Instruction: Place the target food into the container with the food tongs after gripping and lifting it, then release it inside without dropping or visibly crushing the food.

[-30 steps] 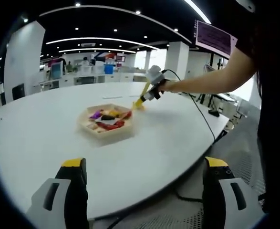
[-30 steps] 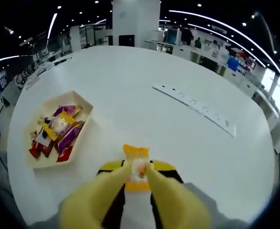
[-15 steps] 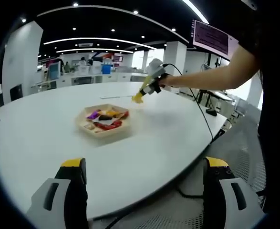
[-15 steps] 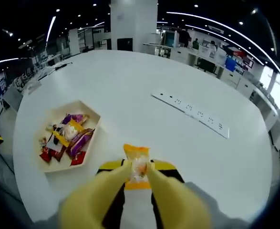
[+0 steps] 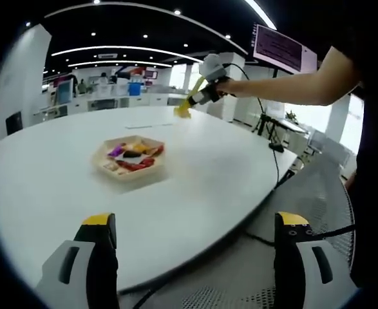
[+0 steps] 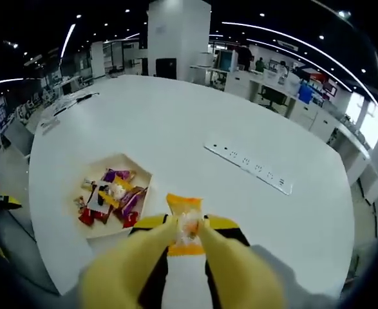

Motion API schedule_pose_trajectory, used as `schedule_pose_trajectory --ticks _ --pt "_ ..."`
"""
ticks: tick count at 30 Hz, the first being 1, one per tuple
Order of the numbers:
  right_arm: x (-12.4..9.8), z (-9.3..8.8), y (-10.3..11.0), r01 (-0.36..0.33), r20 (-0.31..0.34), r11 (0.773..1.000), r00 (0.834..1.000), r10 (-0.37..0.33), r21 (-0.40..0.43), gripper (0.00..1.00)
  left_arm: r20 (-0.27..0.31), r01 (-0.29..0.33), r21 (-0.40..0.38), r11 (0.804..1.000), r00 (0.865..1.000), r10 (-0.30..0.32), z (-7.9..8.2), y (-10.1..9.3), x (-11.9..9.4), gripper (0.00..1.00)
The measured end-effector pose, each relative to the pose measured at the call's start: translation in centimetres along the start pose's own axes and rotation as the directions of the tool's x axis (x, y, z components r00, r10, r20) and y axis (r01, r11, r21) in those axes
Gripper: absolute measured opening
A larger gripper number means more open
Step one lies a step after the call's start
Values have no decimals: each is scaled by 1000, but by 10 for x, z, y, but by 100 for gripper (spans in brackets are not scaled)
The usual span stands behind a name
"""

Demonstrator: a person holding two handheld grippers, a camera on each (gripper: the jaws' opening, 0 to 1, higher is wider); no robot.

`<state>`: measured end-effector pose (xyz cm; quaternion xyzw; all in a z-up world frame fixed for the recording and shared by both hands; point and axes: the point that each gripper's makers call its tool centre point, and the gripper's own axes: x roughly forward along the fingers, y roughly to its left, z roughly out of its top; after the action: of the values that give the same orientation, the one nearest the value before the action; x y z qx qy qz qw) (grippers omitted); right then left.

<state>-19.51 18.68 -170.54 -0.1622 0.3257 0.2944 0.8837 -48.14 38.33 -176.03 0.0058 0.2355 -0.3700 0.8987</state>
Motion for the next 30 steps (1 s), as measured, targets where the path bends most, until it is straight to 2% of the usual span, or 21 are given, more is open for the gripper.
schedule_pose_trajectory --ticks 7,13,23,30 --pt "-22 13 10 10 20 1000 1000 -10 15 21 -17 37 6 999 999 -37 -2 -7 0 99" --pt "-29 20 16 13 42 1000 999 -14 19 21 8 38 17 999 999 -38 1 -8 -2 99" --pt "-35 25 26 11 44 1000 999 -11 9 21 18 35 27 999 999 -36 2 -8 -3 98" --pt "-30 40 40 -14 61 1000 998 13 2 21 24 32 30 999 999 -33 3 -8 -3 98"
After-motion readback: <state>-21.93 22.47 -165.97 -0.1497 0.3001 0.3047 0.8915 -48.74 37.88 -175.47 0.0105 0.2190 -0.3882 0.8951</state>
